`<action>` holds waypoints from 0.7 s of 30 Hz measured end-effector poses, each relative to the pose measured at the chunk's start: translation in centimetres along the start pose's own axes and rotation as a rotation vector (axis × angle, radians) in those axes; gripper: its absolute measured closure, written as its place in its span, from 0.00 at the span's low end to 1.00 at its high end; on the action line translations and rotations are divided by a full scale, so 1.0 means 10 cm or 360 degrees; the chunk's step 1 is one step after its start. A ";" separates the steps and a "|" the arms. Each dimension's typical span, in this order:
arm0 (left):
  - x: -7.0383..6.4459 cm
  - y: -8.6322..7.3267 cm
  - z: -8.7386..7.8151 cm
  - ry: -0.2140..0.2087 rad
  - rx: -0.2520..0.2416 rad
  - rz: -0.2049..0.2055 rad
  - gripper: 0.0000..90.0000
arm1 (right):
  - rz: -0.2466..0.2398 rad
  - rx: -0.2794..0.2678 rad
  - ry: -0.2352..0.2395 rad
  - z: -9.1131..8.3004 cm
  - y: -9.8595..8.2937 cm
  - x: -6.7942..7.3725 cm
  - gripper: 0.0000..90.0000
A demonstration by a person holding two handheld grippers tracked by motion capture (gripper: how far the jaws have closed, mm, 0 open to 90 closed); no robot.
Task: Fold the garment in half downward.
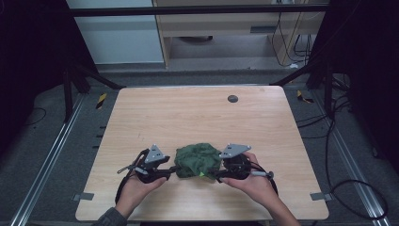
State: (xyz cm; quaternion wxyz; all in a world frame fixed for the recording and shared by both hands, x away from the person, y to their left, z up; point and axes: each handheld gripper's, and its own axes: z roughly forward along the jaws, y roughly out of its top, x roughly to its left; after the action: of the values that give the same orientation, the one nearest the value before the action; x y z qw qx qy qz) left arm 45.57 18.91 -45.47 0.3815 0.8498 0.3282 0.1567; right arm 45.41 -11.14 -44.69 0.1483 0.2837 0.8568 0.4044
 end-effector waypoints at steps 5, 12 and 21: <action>0.08 0.01 -0.02 0.0030 0.0035 -0.0061 0.22 | 0.0095 0.0020 -0.0045 -0.02 0.00 -0.09 0.16; 0.18 -0.03 -0.09 0.0062 0.0064 -0.0109 0.14 | 0.0154 0.0014 -0.0054 -0.10 -0.02 -0.17 0.07; 0.35 -0.22 -0.19 0.0082 0.0132 -0.0140 0.10 | 0.0161 -0.0005 -0.0067 -0.27 -0.17 -0.28 0.07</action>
State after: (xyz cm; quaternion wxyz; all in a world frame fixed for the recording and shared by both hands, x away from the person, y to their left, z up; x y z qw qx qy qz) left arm 46.24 23.42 -45.82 0.3440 0.8453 0.3811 0.1479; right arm 45.77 -15.32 -44.23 0.1460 0.3349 0.8373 0.4066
